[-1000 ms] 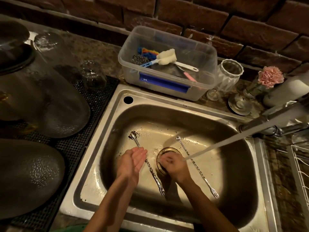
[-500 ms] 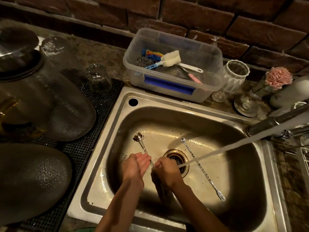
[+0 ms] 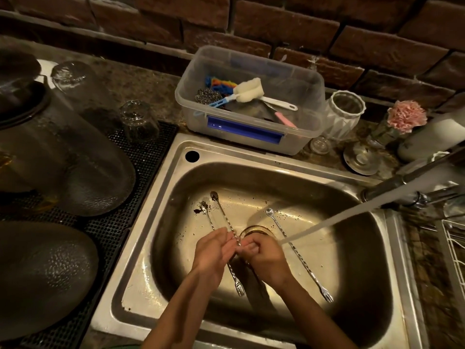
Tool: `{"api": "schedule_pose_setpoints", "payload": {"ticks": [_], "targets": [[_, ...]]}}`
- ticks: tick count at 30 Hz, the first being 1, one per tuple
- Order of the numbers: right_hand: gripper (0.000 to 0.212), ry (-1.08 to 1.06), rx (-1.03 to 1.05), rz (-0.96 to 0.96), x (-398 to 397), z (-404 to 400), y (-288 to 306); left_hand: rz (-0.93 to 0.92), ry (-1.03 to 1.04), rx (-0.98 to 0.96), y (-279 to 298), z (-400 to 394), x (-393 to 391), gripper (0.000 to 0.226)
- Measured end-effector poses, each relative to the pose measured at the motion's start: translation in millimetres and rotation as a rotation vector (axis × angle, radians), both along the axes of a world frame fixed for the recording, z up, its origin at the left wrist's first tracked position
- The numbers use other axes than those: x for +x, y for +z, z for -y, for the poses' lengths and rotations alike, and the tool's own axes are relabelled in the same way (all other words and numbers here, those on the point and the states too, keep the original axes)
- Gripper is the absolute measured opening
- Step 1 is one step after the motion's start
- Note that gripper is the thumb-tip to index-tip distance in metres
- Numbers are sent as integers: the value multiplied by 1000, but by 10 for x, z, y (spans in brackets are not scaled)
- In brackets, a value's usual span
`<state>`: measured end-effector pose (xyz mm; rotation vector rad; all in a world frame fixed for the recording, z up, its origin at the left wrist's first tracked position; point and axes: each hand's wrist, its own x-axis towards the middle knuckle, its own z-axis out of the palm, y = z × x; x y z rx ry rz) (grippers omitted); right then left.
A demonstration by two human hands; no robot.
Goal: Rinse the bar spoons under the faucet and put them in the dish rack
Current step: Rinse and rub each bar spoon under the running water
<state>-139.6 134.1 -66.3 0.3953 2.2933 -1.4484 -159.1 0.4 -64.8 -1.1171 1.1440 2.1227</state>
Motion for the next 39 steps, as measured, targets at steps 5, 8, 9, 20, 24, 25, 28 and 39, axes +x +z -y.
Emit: {"api": "schedule_pose_setpoints", "payload": {"ticks": [5, 8, 9, 20, 24, 25, 28, 39], "targets": [[3, -77, 67, -82, 72, -175, 125, -112, -20, 185, 82, -229, -48, 35], [6, -120, 9, -89, 109, -277, 213, -135, -51, 150, 136, -352, -40, 28], [8, -131, -25, -81, 128, -308, 241, -137, -54, 137, 154, -396, -34, 26], [10, -253, -222, -4, 331, -581, 411, -132, -34, 203, 359, -669, 106, 38], [4, -233, -142, -31, 427, -637, 442, -103, -7, 203, 379, -724, 176, 40], [4, -233, -133, -38, 448, -652, 454, -102, -1, 207, 382, -730, 187, 37], [7, -229, -116, -41, 511, -693, 510, -116, 23, 227, 364, -721, 211, 25], [22, -107, 156, -137, 782, -812, 748, -168, -6, 209, 395, -764, 388, 16]]}}
